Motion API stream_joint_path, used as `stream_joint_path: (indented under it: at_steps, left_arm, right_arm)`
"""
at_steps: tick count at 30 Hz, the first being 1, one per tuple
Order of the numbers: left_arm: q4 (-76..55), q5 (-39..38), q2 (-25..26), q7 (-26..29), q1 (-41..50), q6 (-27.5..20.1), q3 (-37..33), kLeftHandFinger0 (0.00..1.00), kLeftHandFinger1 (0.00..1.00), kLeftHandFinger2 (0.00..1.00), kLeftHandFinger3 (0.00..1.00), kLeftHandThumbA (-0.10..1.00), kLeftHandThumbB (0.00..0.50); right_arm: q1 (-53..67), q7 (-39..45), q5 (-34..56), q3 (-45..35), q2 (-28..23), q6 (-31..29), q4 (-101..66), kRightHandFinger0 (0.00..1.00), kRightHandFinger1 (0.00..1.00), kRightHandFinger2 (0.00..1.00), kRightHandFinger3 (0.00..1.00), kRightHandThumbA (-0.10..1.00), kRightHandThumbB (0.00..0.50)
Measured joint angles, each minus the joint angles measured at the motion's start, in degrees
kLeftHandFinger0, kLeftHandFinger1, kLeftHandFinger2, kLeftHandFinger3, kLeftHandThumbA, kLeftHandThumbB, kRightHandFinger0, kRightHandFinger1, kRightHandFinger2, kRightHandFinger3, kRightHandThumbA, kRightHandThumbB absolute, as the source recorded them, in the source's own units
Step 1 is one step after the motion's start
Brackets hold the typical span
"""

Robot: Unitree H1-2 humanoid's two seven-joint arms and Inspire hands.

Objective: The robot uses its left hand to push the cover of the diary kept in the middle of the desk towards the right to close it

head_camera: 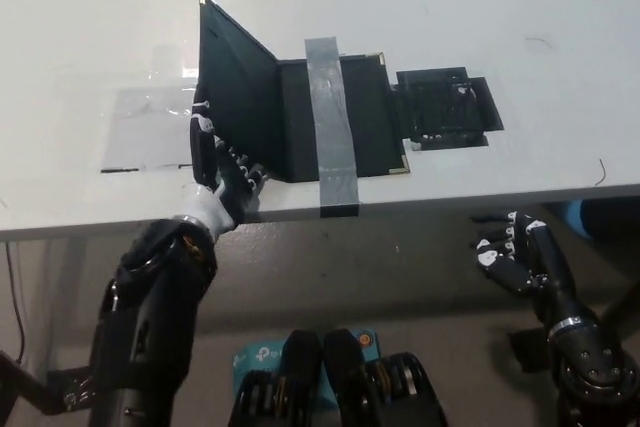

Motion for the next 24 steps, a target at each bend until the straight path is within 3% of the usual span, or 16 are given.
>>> stream_joint_path:
  at_steps: [2, 4, 6, 10, 11, 14, 15, 18, 21, 24]
  left_arm:
    - [-0.03, 0.38, -0.56, -0.01, 0.0, -0.03, 0.46, 1.0, 1.0, 1.0, 1.0, 1.0, 0.354]
    - [-0.32, 2.62, -0.19, 0.0, 0.0, -0.25, -1.86, 1.0, 1.0, 1.0, 1.0, 1.0, 0.337]
    - [-0.71, 6.05, 1.34, 0.2, -0.22, -0.56, -5.75, 1.0, 1.0, 1.0, 1.0, 1.0, 0.376]
    - [-0.71, 10.8, 5.28, 0.39, -0.86, -0.62, -12.29, 1.0, 1.0, 1.0, 1.0, 1.0, 0.297]
    - [-0.7, 12.31, 6.35, 0.4, -1.11, -0.68, -14.2, 1.0, 1.0, 1.0, 1.0, 1.0, 0.328]
    - [-0.69, 16.11, 8.93, 0.41, -2.1, -0.84, -18.98, 1.0, 1.0, 1.0, 1.0, 1.0, 0.334]
    - [-0.67, 17.12, 9.5, 0.42, -2.39, -0.84, -20.14, 1.0, 1.0, 1.0, 1.0, 1.0, 0.365]
    - [-0.67, 21.03, 11.51, 0.53, -3.47, -0.89, -24.73, 1.0, 1.0, 1.0, 1.0, 1.0, 0.365]
    - [-0.67, 24.85, 12.82, 0.68, -4.55, -0.9, -28.79, 1.0, 1.0, 1.0, 1.0, 1.0, 0.306]
    - [-0.68, 28.8, 13.68, 0.78, -5.65, -0.89, -32.48, 1.0, 1.0, 1.0, 1.0, 1.0, 0.307]
  right_arm:
    - [0.01, 0.0, 0.01, 0.01, -0.01, 0.13, -0.05, 0.25, 0.31, 0.41, 0.6, 0.36, 0.044]
    - [0.08, 0.01, 0.01, 0.01, -0.03, 0.15, -0.16, 0.25, 0.31, 0.41, 0.61, 0.36, 0.044]
    - [0.1, 0.0, 0.01, 0.06, -0.01, 0.18, -0.15, 0.25, 0.32, 0.43, 0.62, 0.36, 0.043]
    - [0.4, -0.01, 0.0, 0.12, -0.02, 0.25, -0.05, 0.26, 0.32, 0.42, 0.61, 0.37, 0.053]
    - [0.62, -0.01, 0.0, 0.13, -0.02, 0.27, -0.01, 0.26, 0.32, 0.42, 0.61, 0.37, 0.056]
    - [1.2, -0.01, 0.0, 0.2, -0.02, 0.37, 0.15, 0.29, 0.34, 0.44, 0.62, 0.37, 0.058]
    - [1.36, -0.01, 0.01, 0.19, -0.03, 0.41, 0.19, 0.3, 0.35, 0.44, 0.62, 0.37, 0.052]
    - [2.1, -0.01, 0.01, 0.2, -0.04, 0.51, 0.24, 0.29, 0.34, 0.43, 0.61, 0.37, 0.055]
    - [2.42, -0.01, 0.01, 0.2, -0.03, 0.56, 0.41, 0.26, 0.33, 0.42, 0.62, 0.35, 0.054]
    - [2.43, -0.01, 0.01, 0.22, -0.02, 0.59, 0.57, 0.26, 0.33, 0.42, 0.62, 0.34, 0.059]
